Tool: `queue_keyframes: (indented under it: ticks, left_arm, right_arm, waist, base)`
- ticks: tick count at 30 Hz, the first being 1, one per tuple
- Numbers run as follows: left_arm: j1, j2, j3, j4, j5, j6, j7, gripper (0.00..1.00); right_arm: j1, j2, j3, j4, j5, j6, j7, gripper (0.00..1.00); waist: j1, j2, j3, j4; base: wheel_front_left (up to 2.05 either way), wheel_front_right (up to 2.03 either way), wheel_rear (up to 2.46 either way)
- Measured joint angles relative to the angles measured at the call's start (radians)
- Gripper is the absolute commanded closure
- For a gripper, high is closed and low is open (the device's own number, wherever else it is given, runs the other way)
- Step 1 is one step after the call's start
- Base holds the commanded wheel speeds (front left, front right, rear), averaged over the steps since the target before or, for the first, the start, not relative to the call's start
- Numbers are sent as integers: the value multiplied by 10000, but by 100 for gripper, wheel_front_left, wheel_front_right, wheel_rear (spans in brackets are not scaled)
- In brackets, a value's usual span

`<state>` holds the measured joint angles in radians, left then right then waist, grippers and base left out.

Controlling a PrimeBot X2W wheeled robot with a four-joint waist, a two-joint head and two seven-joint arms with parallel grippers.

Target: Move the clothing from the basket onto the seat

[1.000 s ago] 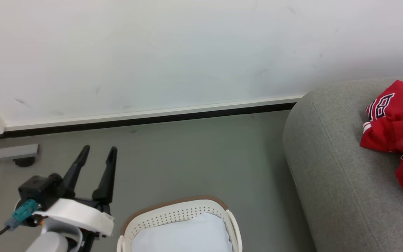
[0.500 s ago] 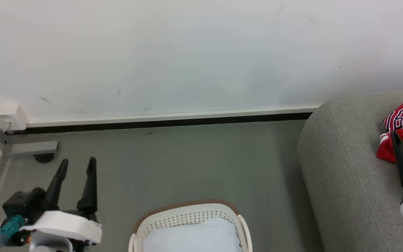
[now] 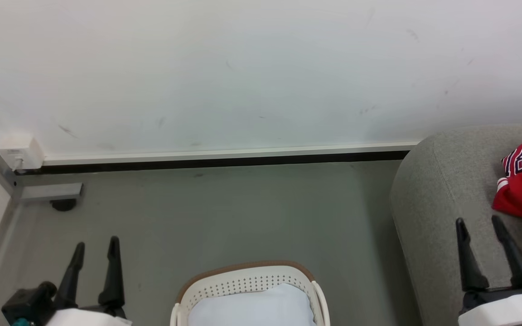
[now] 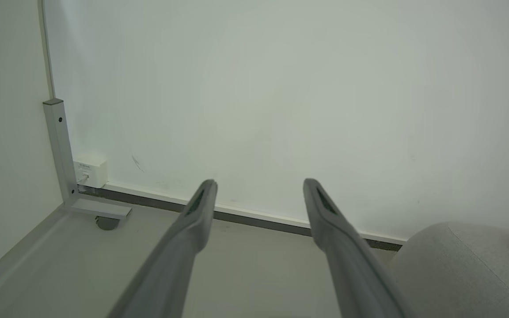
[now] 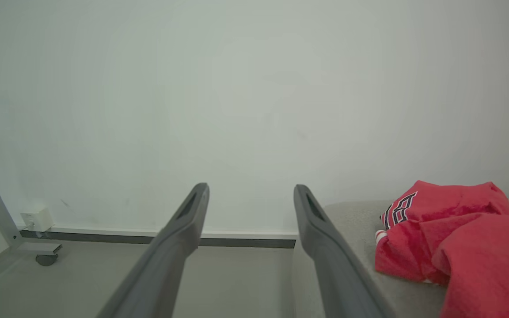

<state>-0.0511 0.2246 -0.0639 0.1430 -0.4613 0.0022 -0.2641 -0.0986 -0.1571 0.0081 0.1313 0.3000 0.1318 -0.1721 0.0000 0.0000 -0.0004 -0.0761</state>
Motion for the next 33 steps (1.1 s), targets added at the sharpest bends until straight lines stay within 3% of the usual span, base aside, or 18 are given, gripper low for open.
queue_keyframes:
  ticks: [11, 33]
  left_arm:
    - [105, -941, 878, 573, 1290, -909, 2, 0]
    - [-95, -1350, 1306, 780, 1956, -1298, 2, 0]
  right_arm:
    - [-581, 163, 986, 1519, 128, 0, -849, 0]
    - [-782, 295, 1354, 1653, 98, 0, -903, 0]
  waist:
    - [0, 0, -10, 24]
    - [0, 0, 21, 39]
  base:
    - [0, 0, 0]
    - [0, 0, 0]
